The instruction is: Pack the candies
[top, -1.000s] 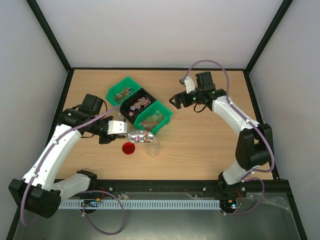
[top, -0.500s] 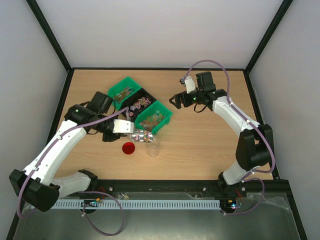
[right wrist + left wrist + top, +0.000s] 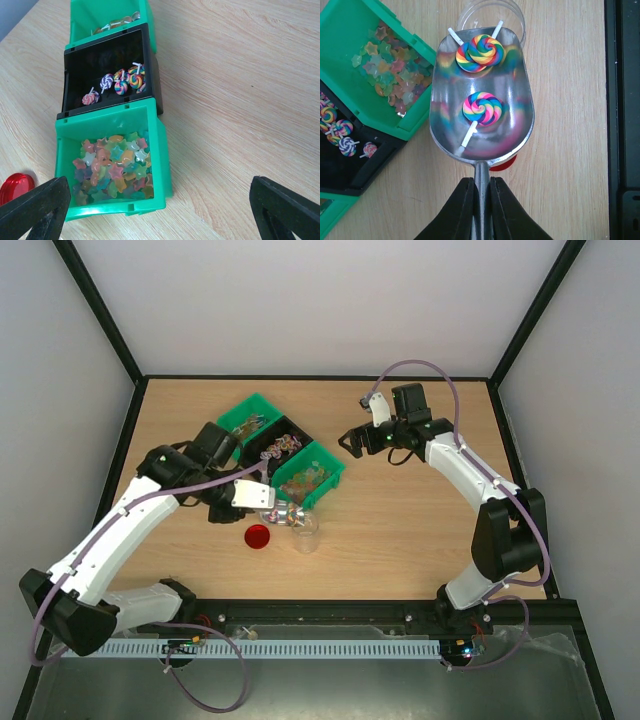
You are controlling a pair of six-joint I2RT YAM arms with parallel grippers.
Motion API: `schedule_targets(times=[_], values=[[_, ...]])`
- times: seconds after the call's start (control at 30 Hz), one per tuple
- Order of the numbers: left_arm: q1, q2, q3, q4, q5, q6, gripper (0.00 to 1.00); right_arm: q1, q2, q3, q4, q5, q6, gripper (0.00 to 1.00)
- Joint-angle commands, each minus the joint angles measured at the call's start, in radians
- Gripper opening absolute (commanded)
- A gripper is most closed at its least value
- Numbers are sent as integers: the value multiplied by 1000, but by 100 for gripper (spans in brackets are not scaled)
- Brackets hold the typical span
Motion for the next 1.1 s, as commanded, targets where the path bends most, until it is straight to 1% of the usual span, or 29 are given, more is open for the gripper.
schedule_targets(times=[0.0, 0.47, 1.07], values=[[-26, 7, 33, -31, -39, -31, 2, -2, -38, -9, -2, -25, 7, 99], [-63, 24, 56, -43, -96, -48, 2, -3, -37, -9, -7, -30, 5, 99], [-131, 73, 146, -110, -197, -57, 2, -3, -32, -5, -11, -31, 2, 99]])
